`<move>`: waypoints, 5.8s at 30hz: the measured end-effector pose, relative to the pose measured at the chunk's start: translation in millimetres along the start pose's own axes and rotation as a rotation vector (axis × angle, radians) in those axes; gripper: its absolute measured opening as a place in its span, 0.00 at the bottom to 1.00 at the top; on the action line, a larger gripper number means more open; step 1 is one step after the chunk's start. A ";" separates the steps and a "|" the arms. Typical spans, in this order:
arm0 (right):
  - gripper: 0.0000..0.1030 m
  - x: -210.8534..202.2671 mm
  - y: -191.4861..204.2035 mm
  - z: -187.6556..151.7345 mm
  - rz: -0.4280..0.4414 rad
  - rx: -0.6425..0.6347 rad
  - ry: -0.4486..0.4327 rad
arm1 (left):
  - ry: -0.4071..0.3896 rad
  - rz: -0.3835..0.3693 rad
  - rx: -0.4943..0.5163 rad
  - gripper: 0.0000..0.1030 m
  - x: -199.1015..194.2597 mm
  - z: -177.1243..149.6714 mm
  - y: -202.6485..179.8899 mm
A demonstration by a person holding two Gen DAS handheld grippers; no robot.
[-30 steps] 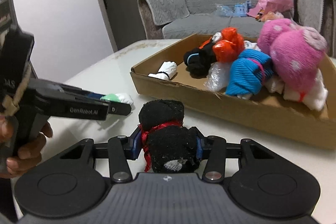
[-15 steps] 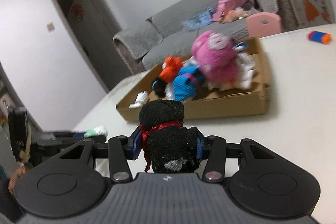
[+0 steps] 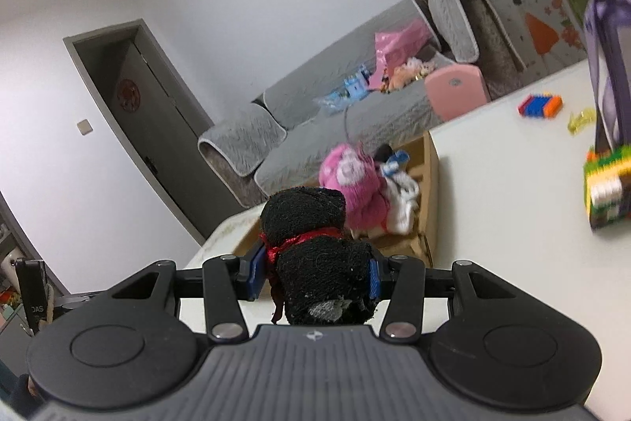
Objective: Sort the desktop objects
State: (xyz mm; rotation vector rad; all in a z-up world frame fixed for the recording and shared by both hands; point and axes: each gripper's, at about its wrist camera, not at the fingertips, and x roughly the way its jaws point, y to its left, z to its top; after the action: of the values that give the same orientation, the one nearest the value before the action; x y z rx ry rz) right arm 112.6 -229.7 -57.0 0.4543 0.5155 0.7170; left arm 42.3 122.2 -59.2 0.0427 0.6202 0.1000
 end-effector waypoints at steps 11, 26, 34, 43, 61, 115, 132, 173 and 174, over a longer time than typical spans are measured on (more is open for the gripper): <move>0.43 15.7 14.9 47.5 0.015 -0.105 -0.040 | -0.045 -0.035 0.046 0.39 5.2 49.2 -20.7; 0.43 56.7 23.2 62.2 0.027 -0.167 0.022 | 0.011 -0.054 0.054 0.39 69.9 71.1 -38.7; 0.43 90.8 37.0 66.8 0.030 -0.213 0.072 | 0.040 -0.057 0.058 0.39 102.5 73.6 -36.9; 0.43 138.9 46.5 67.5 -0.013 -0.296 0.151 | 0.077 -0.067 0.052 0.39 137.5 66.1 -34.3; 0.43 237.0 56.7 37.7 -0.159 -0.501 0.329 | 0.112 -0.101 0.005 0.39 174.3 41.0 -27.0; 0.99 111.5 87.9 22.1 -0.143 -0.505 0.072 | 0.082 0.002 0.079 0.99 137.3 14.3 -54.1; 1.00 26.0 62.6 -21.9 -0.119 -0.282 -0.058 | -0.069 -0.060 -0.101 1.00 0.1 31.4 -50.5; 1.00 -20.4 69.5 -62.8 -0.103 -0.259 -0.053 | -0.039 0.042 0.044 1.00 -4.8 20.7 -95.0; 1.00 -19.1 70.9 -61.5 -0.105 -0.265 -0.053 | -0.037 0.032 0.033 1.00 -5.6 21.0 -94.0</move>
State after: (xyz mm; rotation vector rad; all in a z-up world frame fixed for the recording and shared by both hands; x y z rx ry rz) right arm 29.1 -182.8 -60.5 0.1961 0.3849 0.6596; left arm 57.5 27.9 -45.4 0.0862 0.5843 0.1195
